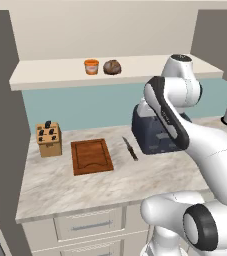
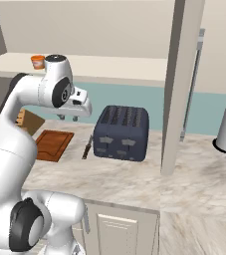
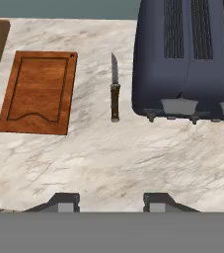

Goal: Pick the bread, place it on the cutting board, pick the jam, place it on the counter, and close the cabinet.

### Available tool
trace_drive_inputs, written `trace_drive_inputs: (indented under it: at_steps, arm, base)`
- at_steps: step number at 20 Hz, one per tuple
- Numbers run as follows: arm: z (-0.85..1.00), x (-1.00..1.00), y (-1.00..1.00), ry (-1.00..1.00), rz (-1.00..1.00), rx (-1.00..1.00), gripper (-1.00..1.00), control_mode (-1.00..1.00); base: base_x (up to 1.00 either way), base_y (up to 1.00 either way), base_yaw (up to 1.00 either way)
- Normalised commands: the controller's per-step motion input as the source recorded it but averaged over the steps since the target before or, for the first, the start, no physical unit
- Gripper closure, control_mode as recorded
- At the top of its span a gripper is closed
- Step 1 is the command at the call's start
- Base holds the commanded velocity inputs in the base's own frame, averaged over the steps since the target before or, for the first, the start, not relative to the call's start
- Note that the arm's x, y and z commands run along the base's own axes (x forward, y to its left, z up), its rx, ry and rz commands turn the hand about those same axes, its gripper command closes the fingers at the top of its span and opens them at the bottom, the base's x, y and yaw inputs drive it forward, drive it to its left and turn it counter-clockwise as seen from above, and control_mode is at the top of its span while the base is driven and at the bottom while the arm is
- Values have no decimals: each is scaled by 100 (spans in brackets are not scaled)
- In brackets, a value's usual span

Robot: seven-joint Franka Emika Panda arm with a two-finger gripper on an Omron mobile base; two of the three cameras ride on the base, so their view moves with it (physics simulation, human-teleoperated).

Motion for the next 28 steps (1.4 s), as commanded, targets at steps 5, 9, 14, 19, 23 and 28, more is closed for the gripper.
trace_drive_inputs:
  at_steps: [5, 9, 14, 19, 23, 28]
  arm:
    - [0, -6, 0, -10, 0, 0, -100, -100]
    - [9, -21, 0, -24, 0, 0, -100, -100]
    - [15, -24, 4, -28, 0, 0, -100, -100]
    - [12, -11, 14, -25, 0, -2, -100, -100]
    - [18, -15, 14, -24, 0, -1, -100, -100]
    - [16, 0, 15, -13, 0, 0, -100, -100]
  base:
    - [0, 0, 0]
    - [0, 0, 0]
    - [0, 0, 0]
    - [0, 0, 0]
    - [0, 0, 0]
    - [0, 0, 0]
